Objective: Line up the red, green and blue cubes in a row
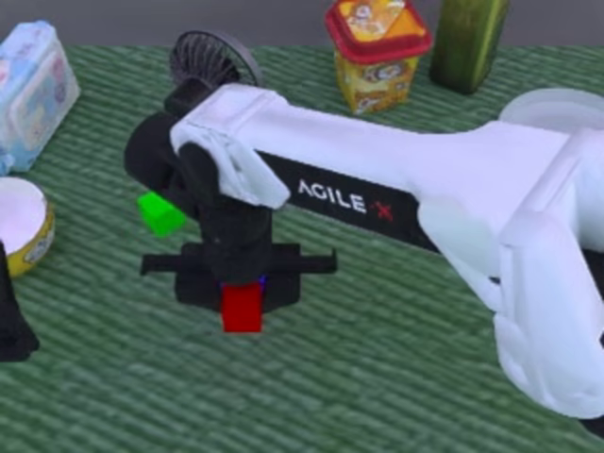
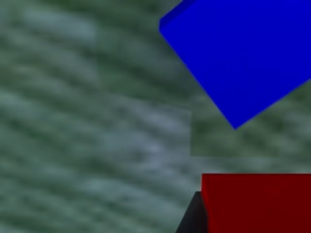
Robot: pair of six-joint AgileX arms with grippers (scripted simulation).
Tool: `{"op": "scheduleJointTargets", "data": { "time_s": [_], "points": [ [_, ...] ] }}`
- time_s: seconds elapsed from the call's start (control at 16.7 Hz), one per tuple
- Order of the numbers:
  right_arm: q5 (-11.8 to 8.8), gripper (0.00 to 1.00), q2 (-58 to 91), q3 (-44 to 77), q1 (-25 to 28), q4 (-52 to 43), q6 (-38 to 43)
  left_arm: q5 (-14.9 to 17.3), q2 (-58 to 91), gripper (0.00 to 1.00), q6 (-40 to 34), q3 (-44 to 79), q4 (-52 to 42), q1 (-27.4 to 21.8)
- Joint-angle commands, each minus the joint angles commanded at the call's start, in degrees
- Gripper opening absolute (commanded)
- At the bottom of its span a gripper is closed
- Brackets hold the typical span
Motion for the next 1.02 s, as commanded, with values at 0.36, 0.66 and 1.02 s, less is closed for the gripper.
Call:
{"op": "scheduleJointTargets", "data": {
  "time_s": [0.36, 0.66, 1.02],
  "points": [
    [0.04, 0.0, 0.41, -3.24, 0.24, 3.34, 0.03, 0.0, 0.0, 1.0, 0.0, 0.0, 0.0, 0.0],
    [0.04, 0.38, 0.41, -3.24, 0.24, 3.34, 0.03, 0.0, 0.0, 1.0, 0.0, 0.0, 0.0, 0.0],
    [0.04, 0.83, 0.41, -3.24, 0.24, 3.34, 0.03, 0.0, 0.0, 1.0, 0.0, 0.0, 0.0, 0.0]
  ]
}}
